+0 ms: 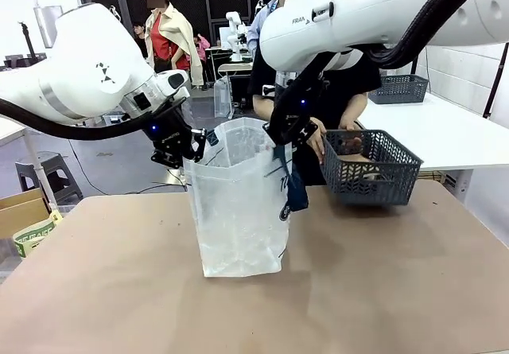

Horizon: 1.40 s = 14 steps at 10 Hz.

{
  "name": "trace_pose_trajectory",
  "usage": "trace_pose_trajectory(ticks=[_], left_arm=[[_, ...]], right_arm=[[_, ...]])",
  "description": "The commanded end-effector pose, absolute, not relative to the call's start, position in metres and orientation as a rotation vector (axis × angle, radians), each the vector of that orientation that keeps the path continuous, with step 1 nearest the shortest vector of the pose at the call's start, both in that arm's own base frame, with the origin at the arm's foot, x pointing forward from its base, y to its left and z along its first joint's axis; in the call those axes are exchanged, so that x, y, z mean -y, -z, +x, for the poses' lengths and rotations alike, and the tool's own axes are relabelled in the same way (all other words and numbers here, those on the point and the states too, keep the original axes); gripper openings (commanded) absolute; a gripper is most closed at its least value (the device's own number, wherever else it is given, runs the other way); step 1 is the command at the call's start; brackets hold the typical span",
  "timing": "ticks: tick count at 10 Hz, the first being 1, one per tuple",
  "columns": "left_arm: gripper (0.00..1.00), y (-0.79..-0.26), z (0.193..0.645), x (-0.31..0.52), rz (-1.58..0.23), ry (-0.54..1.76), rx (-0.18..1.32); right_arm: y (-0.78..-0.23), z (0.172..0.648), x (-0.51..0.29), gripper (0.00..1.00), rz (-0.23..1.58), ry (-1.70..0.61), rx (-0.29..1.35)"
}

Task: Transfer purchased items from the store into the shopping bag.
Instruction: Open the Reusable shopping bag in the center of the table.

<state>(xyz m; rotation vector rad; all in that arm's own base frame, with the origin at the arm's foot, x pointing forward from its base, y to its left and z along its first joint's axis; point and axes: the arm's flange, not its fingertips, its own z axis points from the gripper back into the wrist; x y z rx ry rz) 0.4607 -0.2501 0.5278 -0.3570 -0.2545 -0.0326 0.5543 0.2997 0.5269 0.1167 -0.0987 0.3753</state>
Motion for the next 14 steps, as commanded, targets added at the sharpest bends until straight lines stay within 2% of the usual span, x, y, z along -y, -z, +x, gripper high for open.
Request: trace_pose_trajectory(ticks=[1, 5, 12, 14], left_arm=[[0.00, -0.528, 0.450, 0.255, -0.287, 0.003, 0.252], [0.00, -0.520, 0.441, 0.270, -0.206, 0.107, 0.232], [0.00, -0.520, 0.447, 0.267, -0.287, 0.283, 0.215], [0.00, -0.523, 0.443, 0.269, -0.272, 0.197, 0.244]], right_arm=[[-0.527, 0.548, -0.288, 0.00, 0.076, -0.449, 0.104], [-0.528, 0.541, -0.279, 0.00, 0.031, -0.591, 0.112], [-0.519, 0.539, -0.269, 0.00, 0.062, -0.686, 0.106], [-0.526, 0.546, -0.278, 0.00, 0.042, -0.662, 0.089]])
